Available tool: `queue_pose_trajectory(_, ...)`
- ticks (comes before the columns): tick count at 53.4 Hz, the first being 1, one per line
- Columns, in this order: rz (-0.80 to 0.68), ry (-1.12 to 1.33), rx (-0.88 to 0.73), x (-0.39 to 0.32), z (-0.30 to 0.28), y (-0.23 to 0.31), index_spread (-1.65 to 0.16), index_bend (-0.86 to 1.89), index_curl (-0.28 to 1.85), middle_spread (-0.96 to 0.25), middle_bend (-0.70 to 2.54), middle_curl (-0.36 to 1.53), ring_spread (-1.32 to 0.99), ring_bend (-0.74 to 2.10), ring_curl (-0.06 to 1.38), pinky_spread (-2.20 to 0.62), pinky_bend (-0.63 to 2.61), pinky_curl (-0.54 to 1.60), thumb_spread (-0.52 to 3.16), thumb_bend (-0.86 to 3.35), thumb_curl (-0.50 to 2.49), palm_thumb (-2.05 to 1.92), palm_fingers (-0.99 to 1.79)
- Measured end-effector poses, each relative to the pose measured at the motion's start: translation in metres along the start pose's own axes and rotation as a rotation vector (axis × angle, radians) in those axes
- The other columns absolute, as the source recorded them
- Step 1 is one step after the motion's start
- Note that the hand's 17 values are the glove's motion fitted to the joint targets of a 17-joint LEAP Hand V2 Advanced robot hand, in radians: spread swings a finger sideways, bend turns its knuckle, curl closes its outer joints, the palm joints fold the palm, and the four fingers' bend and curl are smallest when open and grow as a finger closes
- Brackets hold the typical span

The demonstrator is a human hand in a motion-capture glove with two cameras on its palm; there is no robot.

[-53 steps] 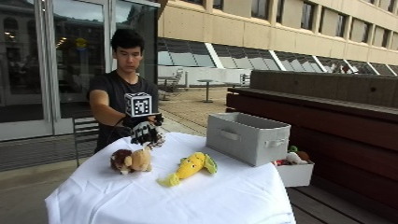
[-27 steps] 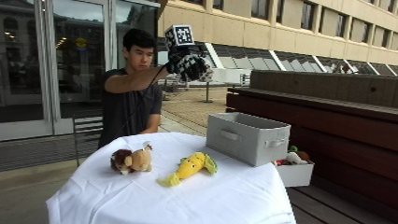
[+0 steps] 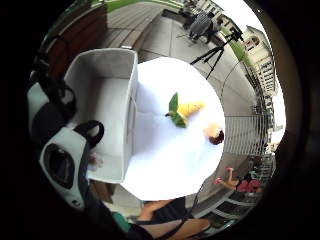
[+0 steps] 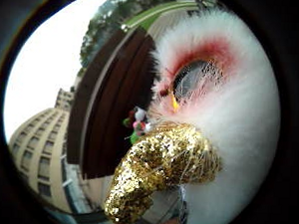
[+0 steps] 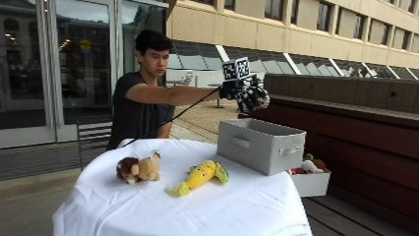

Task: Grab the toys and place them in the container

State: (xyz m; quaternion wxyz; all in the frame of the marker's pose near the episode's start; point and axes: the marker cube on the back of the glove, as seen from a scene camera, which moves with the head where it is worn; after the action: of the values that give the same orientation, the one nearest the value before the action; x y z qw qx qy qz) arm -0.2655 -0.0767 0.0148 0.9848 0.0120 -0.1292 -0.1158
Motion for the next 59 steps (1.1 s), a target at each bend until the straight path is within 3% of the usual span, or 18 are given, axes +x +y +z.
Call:
queue_pose_trajectory(3, -0.008, -0.038, -0.034, -0.001, 0.008, 0.0, -0.32, 0.05, 0.33, -0.39, 0.63, 0.6, -0.41, 1.17, 0.49, -0.44, 0.95, 0.4, 0.79, -0.07, 0.77, 0.51, 0.95)
queue_pose_trajectory(8, -0.038, -0.019, -0.031, -0.001, 0.011, -0.001, -0.3, 0.02, 0.29, -0.22, 0.33, 0.54, -0.31, 1.12, 0.5, -0.36, 1.2, 0.49, 0.97, -0.15, 0.6, 0.12, 0.36)
queue_pose_trajectory(15, -0.099, 0.079, 0.002, 0.005, 0.002, 0.001, -0.3, 0.12, 0.26, -0.1, 0.24, 0.5, -0.19, 0.91, 0.41, -0.22, 1.35, 0.49, 1.02, -0.1, 0.48, -0.1, 0.15)
queue_pose_trajectory(22, -0.108, 0.153, -0.019, 0.027, -0.014, 0.003, -0.32, 0.23, 0.3, -0.09, 0.26, 0.49, -0.16, 0.61, 0.31, -0.12, 1.18, 0.44, 1.02, -0.12, 0.38, -0.16, -0.12)
queue_pose_trajectory(24, -0.105, 0.165, -0.011, 0.033, -0.017, 0.003, -0.32, 0.19, 0.3, -0.07, 0.24, 0.48, -0.14, 0.62, 0.3, -0.09, 1.23, 0.44, 1.02, -0.1, 0.37, -0.14, -0.01)
queue_pose_trajectory(25, -0.102, 0.174, -0.006, 0.038, -0.02, 0.003, -0.32, 0.23, 0.31, -0.08, 0.26, 0.48, -0.18, 0.53, 0.27, -0.1, 1.11, 0.4, 1.03, -0.12, 0.35, -0.16, -0.13)
queue_pose_trajectory(35, -0.027, 0.247, 0.027, 0.126, -0.059, 0.018, -0.32, 0.18, 0.33, -0.09, 0.22, 0.46, -0.23, 0.4, 0.24, -0.09, 0.93, 0.33, 1.05, -0.11, 0.25, -0.16, -0.09)
queue_pose_trajectory(43, 0.092, 0.264, 0.04, 0.241, -0.082, 0.043, -0.32, 0.15, 0.32, -0.11, 0.2, 0.45, -0.26, 0.34, 0.24, -0.06, 0.83, 0.3, 1.05, -0.11, 0.2, -0.16, -0.1)
queue_pose_trajectory(59, 0.223, 0.25, -0.048, 0.419, -0.042, 0.076, -0.32, 0.12, 0.28, -0.13, 0.18, 0.43, -0.31, 0.33, 0.26, 0.01, 0.9, 0.33, 1.02, -0.1, 0.15, -0.14, -0.05)
